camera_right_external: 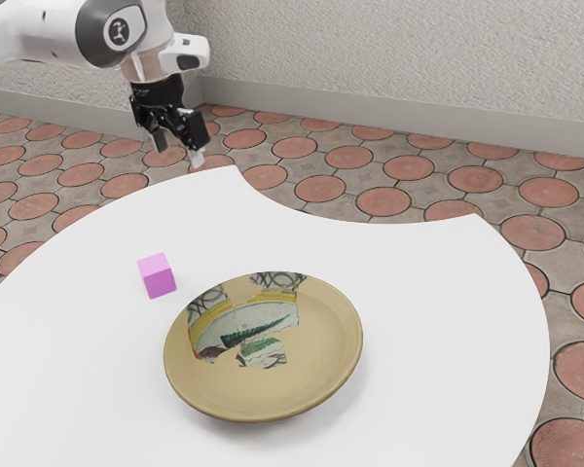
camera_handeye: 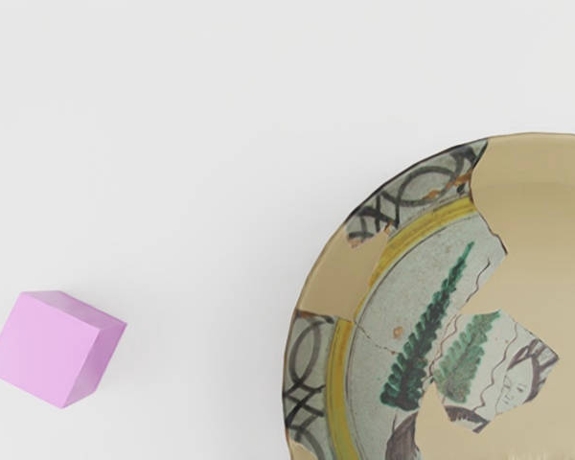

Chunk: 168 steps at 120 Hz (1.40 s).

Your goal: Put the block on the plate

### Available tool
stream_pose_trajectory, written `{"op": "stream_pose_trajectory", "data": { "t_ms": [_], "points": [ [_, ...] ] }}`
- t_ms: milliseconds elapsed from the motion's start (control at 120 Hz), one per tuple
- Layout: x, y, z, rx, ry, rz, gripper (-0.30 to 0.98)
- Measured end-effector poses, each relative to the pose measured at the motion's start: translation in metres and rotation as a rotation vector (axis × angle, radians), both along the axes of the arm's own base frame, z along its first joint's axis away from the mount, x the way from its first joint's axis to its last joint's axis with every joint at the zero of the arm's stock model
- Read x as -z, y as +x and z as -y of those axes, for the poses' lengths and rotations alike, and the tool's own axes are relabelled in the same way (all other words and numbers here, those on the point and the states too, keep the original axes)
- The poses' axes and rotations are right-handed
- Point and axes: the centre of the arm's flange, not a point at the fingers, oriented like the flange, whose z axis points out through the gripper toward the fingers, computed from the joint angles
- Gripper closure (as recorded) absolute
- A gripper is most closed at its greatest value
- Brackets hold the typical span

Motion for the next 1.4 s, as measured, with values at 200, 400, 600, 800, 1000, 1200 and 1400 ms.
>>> {"op": "stream_pose_trajectory", "data": {
  "t_ms": [200,400,600,800,1000,1200,1400],
  "points": [
    [0.000,0.000,0.000,0.014,0.002,-0.001,0.00],
    [0.031,-0.007,-0.006,0.014,0.001,-0.068,0.00],
    [0.077,0.002,-0.062,-0.013,0.010,-0.148,0.00],
    [0.126,0.015,-0.114,0.082,0.025,-0.182,0.00],
    [0.186,0.027,-0.162,0.227,0.037,-0.204,0.00],
    [0.222,0.037,-0.179,0.359,0.044,-0.186,0.00],
    [0.253,0.038,-0.184,0.425,0.008,-0.185,0.00]
  ]
}}
